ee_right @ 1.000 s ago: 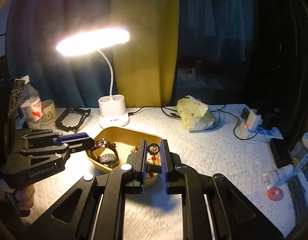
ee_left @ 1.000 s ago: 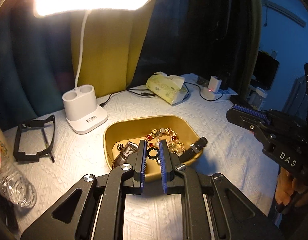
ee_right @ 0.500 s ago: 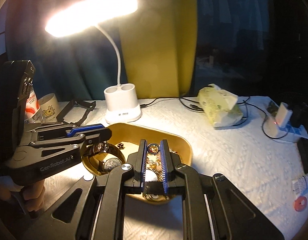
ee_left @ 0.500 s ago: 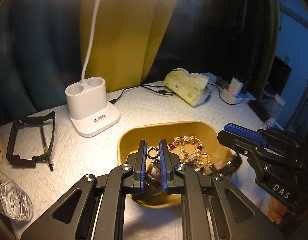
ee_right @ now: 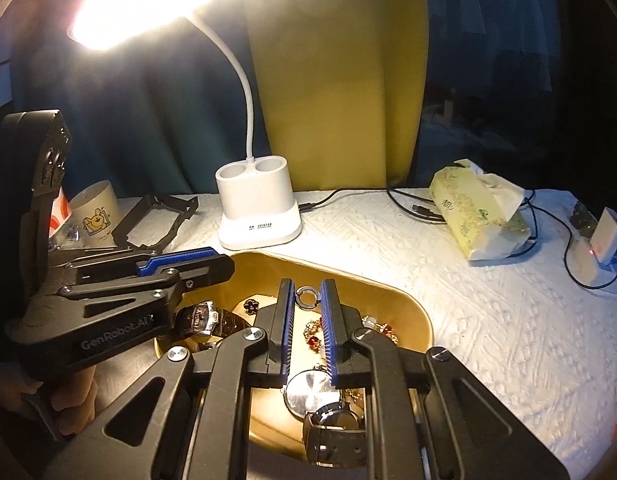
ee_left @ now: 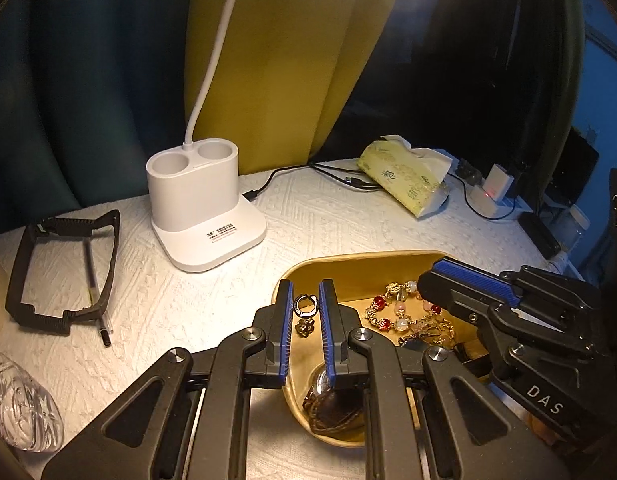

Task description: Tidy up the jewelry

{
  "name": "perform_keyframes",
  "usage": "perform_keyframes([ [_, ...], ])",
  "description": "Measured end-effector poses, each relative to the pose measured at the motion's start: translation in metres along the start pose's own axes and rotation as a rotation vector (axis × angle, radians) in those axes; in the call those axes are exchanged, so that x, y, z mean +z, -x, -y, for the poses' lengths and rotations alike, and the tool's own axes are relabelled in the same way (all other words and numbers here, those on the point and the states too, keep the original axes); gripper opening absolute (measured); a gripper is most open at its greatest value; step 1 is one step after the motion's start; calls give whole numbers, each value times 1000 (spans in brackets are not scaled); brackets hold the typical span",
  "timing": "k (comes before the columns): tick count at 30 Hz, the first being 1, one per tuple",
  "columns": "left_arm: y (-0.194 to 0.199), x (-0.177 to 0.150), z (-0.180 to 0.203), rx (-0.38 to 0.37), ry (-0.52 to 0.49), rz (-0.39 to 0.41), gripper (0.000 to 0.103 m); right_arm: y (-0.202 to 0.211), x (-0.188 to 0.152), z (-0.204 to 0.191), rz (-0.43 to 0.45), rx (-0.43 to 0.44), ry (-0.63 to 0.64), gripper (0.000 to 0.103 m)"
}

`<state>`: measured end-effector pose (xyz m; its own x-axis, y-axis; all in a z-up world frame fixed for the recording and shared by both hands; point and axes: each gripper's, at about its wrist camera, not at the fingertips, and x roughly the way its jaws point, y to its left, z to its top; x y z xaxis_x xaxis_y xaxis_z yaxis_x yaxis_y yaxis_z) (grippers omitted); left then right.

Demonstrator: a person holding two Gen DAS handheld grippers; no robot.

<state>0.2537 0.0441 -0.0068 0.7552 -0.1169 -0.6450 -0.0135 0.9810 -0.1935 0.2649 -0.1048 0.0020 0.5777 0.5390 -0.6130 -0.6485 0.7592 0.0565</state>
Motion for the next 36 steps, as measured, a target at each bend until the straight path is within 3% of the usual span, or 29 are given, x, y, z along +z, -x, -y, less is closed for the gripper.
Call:
perform_keyframes([
  [3,-1,-1,-2,-19,9,-7,17,-4,-1,-1,-6,6,-2,13],
  [8,6,1,2,-30,3,6,31,-6,0,-3,-18,10,5,13],
  [22,40,-6,8,-34,-6,39,33,24,-5,-11,-4,-40,-24,14],
  [36,89,-35,21,-48,-39,75,34,73,-30,-26,14,-87,-44,17],
])
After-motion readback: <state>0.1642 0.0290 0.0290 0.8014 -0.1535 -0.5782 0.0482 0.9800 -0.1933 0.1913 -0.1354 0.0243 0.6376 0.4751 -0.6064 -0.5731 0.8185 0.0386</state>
